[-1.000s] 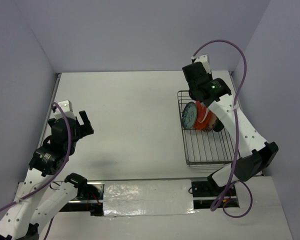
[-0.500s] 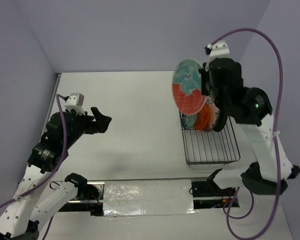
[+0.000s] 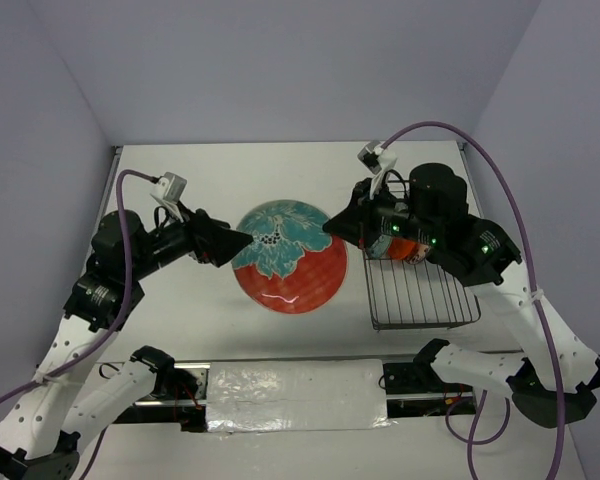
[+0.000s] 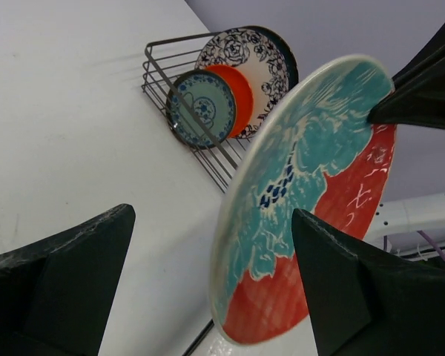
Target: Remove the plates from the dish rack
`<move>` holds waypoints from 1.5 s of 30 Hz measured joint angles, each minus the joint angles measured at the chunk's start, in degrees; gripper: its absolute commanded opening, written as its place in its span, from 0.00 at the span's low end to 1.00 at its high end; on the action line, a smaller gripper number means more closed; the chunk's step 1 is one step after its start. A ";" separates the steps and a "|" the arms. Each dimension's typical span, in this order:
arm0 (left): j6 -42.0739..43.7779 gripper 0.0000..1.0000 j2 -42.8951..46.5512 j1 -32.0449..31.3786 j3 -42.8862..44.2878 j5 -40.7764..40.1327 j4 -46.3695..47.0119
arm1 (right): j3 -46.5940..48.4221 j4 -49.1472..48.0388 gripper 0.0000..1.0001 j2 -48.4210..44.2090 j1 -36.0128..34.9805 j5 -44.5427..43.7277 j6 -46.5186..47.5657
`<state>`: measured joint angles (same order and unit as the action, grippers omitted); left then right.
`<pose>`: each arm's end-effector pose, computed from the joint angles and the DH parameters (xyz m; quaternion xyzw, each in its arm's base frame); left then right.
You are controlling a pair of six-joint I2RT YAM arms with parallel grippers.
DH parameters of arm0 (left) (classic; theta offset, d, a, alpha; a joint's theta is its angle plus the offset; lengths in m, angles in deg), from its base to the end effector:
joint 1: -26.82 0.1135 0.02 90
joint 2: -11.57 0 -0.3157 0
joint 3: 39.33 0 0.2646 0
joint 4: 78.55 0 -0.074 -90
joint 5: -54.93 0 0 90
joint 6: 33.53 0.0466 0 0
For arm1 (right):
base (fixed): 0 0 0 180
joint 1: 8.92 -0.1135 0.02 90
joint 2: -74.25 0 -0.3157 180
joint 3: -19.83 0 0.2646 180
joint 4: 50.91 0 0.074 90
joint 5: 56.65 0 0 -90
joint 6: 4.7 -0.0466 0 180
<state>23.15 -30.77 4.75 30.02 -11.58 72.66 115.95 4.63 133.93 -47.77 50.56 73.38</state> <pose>0.1219 -0.0695 0.4427 0.0721 0.7135 -0.4461 0.5355 0.1358 0.1271 0.5044 -0.2719 0.7631 0.3560 0.4658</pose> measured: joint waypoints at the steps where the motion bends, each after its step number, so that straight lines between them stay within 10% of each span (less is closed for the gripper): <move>1: -0.02 0.99 0.00 0.00 -0.48 0.81 0.09 | -0.24 -1.73 0.00 0.00 0.00 1.36 -0.85; 5: 0.24 0.85 -0.35 0.00 -1.22 2.60 -0.26 | -0.79 -8.22 0.00 0.02 0.00 4.68 -3.21; 10: -0.02 0.03 -0.83 -0.07 -1.77 6.12 0.55 | -2.95 -12.22 0.04 0.61 0.07 3.74 -4.68; 11: -0.74 0.00 -1.05 0.11 -2.01 7.72 0.48 | -3.39 -12.41 0.22 0.90 0.55 2.86 -4.31; 14: -1.25 0.00 -0.98 -0.31 -1.77 7.93 0.48 | -4.26 -14.29 0.72 1.88 1.46 0.70 -6.62; 17: -1.57 0.00 -2.51 -0.59 -1.62 0.63 -4.61 | -5.29 -17.84 0.91 1.27 0.96 -3.69 -8.46; 26: -4.79 0.00 -19.43 6.36 2.80 -21.64 -17.68 | -7.89 -11.96 0.92 -6.12 6.29 -28.13 -9.62; 38: -6.27 0.01 -55.52 21.22 18.58 -14.29 -2.58 | -9.49 -4.57 0.93 -12.48 7.04 -29.97 -6.62; 45: -8.90 0.26 -64.48 23.02 20.37 -8.39 3.19 | -10.14 -3.82 0.93 -14.03 7.26 -28.13 -5.57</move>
<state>14.25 -95.25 27.77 50.39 -19.98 75.85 105.81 0.80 119.90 -40.51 22.43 67.81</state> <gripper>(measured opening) 0.186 0.926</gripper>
